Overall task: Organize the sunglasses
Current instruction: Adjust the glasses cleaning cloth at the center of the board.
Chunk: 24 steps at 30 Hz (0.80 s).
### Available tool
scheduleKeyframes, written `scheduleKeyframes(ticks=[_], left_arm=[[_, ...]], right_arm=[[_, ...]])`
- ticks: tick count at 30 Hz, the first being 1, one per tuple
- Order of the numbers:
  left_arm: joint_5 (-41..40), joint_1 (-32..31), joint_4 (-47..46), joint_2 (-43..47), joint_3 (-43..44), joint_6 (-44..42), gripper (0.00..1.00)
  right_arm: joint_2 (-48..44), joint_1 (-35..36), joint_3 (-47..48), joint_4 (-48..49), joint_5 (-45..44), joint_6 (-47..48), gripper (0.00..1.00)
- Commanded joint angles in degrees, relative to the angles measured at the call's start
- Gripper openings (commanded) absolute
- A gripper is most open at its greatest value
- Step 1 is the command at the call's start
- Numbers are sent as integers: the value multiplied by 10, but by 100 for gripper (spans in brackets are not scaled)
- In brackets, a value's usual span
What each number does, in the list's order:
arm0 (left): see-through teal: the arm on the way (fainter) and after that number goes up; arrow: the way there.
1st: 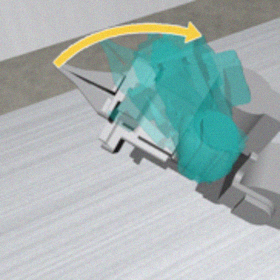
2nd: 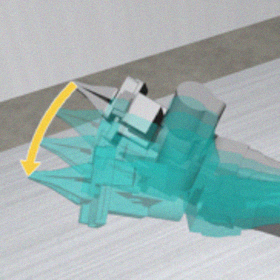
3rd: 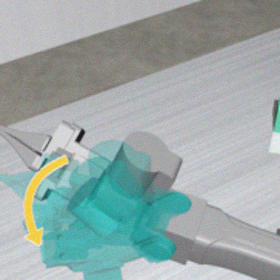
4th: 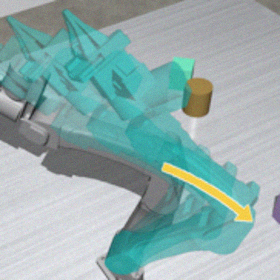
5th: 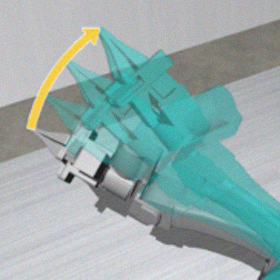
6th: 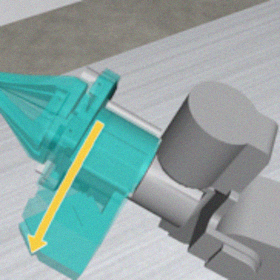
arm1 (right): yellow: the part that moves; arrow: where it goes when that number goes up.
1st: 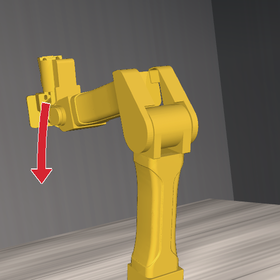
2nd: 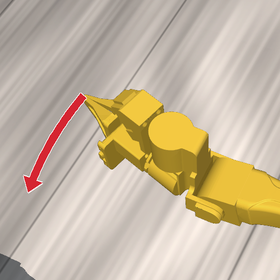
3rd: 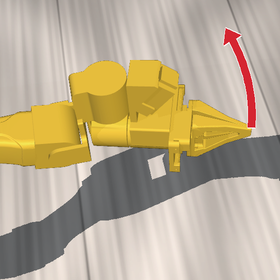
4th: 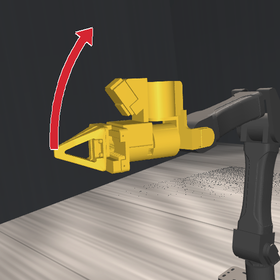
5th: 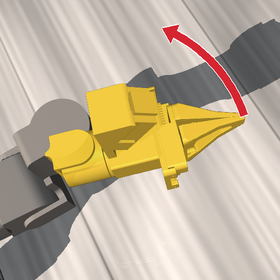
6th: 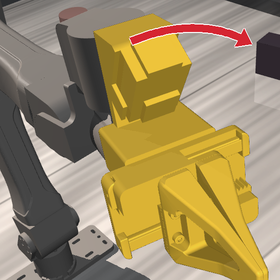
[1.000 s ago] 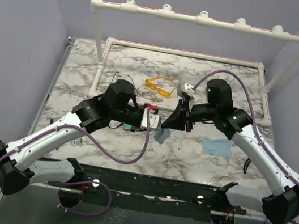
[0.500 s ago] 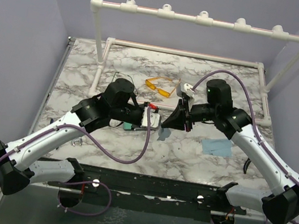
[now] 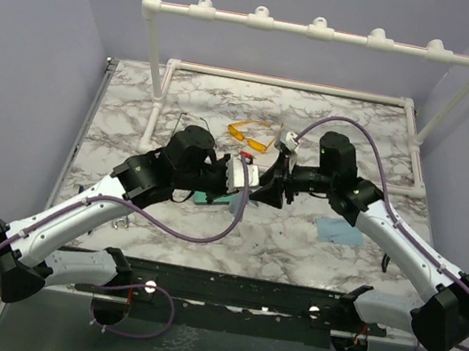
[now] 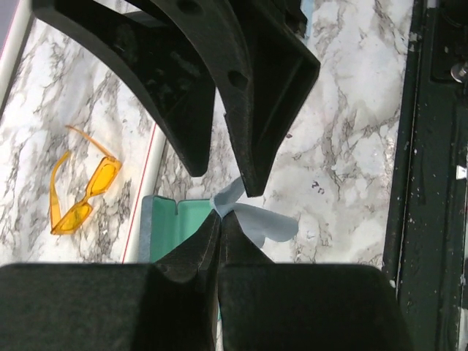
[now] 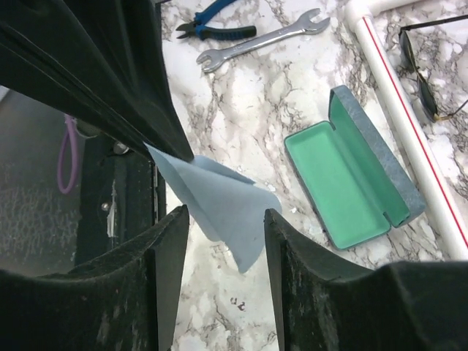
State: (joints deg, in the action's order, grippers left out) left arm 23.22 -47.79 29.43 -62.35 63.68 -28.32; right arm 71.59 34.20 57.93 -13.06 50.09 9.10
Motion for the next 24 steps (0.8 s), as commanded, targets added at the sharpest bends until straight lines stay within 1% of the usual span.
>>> scheduleKeyframes(ticks=[1, 5, 10, 14, 18, 21, 24], left_arm=[[-74, -15, 31, -7, 39, 53, 0], [-51, -16, 48, 0, 46, 34, 0], [-32, -16, 80, -1, 64, 3, 0], [-20, -16, 92, -7, 76, -2, 0], [-23, -16, 92, -11, 79, -3, 0], [-23, -17, 92, -11, 79, -5, 0], [-21, -16, 92, -12, 82, -5, 0]], right_arm=[[-13, 5, -30, 74, -35, -35, 51], [-19, 5, -61, 108, -40, -34, 53], [-20, 5, -86, 115, -76, 6, 53], [-10, 5, -94, 114, -84, 17, 49], [-4, 5, -106, 134, -77, 1, 46], [-11, 5, -122, 167, -80, -10, 37], [-17, 5, -132, 177, -80, -11, 27]])
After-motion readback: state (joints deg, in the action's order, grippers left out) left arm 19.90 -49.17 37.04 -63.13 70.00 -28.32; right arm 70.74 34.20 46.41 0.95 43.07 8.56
